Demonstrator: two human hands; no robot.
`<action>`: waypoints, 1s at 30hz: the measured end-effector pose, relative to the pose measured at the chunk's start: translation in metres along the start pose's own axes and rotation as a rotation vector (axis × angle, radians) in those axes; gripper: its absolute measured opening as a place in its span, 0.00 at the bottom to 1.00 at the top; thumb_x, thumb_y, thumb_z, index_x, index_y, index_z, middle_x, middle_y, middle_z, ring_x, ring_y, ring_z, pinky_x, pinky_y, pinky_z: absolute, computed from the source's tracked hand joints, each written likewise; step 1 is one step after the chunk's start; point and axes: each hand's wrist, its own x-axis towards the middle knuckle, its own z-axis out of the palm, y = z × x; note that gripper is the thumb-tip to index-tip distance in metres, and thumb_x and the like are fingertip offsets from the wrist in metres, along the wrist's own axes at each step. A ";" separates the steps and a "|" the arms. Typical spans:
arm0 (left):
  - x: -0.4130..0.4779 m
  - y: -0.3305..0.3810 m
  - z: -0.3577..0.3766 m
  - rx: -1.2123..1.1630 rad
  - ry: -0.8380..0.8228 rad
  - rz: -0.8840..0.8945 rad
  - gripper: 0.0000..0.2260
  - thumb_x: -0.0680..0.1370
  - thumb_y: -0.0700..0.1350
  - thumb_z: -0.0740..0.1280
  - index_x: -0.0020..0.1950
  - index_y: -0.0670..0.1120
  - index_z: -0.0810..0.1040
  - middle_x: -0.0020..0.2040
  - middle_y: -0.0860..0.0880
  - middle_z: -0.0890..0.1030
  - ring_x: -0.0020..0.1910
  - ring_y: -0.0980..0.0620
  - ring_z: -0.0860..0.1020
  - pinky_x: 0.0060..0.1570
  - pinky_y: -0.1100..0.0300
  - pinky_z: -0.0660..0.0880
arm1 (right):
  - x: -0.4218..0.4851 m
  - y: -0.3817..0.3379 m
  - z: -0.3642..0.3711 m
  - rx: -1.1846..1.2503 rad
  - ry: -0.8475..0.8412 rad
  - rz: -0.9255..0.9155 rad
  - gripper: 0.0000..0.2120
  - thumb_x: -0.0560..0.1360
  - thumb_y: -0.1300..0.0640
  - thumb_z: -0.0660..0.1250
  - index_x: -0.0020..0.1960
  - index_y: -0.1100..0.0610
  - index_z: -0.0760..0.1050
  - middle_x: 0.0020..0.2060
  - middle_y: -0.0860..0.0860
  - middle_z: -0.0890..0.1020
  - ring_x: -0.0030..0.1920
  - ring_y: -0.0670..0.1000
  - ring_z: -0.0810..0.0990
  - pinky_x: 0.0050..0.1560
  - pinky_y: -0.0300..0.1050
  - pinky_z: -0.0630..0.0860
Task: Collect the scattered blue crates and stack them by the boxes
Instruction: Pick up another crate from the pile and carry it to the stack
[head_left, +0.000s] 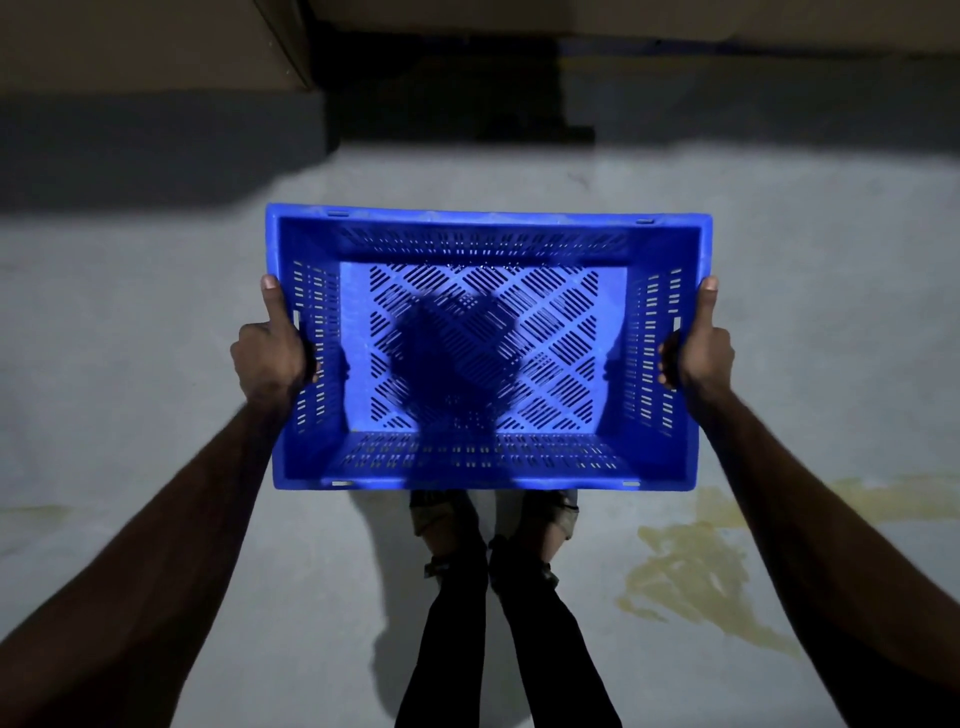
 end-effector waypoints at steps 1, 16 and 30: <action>-0.001 0.001 0.000 0.000 0.005 -0.003 0.48 0.76 0.78 0.44 0.53 0.36 0.82 0.55 0.35 0.82 0.56 0.36 0.79 0.54 0.49 0.69 | -0.001 0.000 0.000 -0.011 0.007 -0.004 0.46 0.70 0.17 0.47 0.28 0.59 0.72 0.26 0.59 0.78 0.27 0.58 0.78 0.40 0.56 0.81; 0.015 -0.013 0.005 -0.055 0.027 0.114 0.53 0.71 0.83 0.42 0.36 0.35 0.80 0.35 0.36 0.82 0.39 0.37 0.83 0.53 0.44 0.79 | 0.001 0.000 0.002 -0.051 0.051 -0.066 0.47 0.73 0.19 0.46 0.29 0.62 0.73 0.26 0.60 0.78 0.22 0.57 0.78 0.32 0.47 0.77; 0.011 -0.013 0.000 -0.084 0.051 0.104 0.52 0.67 0.85 0.42 0.35 0.38 0.81 0.37 0.36 0.83 0.40 0.35 0.83 0.53 0.42 0.81 | -0.004 -0.005 0.003 -0.105 0.060 -0.065 0.49 0.70 0.16 0.45 0.30 0.61 0.75 0.32 0.63 0.82 0.30 0.61 0.83 0.43 0.55 0.83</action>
